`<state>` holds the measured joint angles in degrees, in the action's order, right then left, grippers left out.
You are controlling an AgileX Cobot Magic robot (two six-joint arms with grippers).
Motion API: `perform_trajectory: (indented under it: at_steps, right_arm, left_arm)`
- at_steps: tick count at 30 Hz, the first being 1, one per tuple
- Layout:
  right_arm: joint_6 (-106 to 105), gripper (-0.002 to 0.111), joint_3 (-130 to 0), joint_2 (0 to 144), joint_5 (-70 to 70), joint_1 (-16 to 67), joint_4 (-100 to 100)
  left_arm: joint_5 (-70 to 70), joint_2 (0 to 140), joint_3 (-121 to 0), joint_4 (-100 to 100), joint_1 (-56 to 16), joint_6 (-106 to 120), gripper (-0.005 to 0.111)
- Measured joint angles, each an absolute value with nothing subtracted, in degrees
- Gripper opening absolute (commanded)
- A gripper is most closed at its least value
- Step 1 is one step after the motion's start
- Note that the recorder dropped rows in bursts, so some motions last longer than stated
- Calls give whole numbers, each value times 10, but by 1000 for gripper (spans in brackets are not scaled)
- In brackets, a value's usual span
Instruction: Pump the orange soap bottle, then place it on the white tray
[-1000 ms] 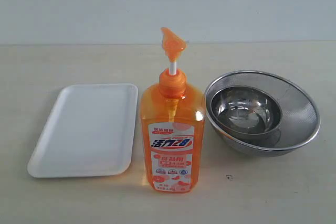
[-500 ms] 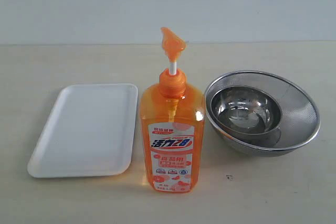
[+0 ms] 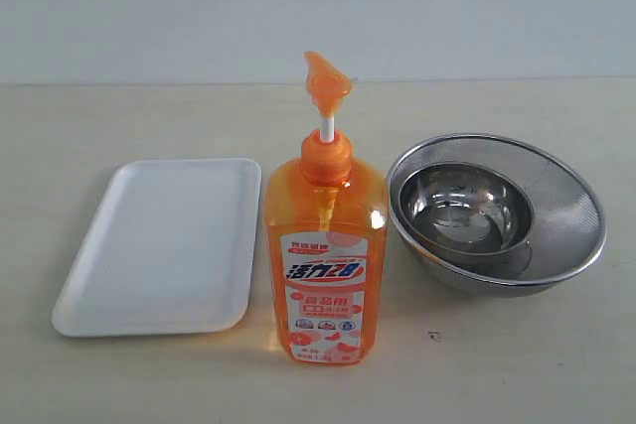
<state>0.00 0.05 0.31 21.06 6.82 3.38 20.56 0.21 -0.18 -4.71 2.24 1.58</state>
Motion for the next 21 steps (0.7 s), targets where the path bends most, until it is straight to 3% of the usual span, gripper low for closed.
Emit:
perform_trajectory:
  at_steps: [9,21]
  right_arm:
    - [0,0,0,3,211,68,34]
    - [0,0,0,3,211,68,34]
  left_arm:
    - [199,2,-2,-47,22,16,5]
    - [49,2,-2,-18,22,16,5]
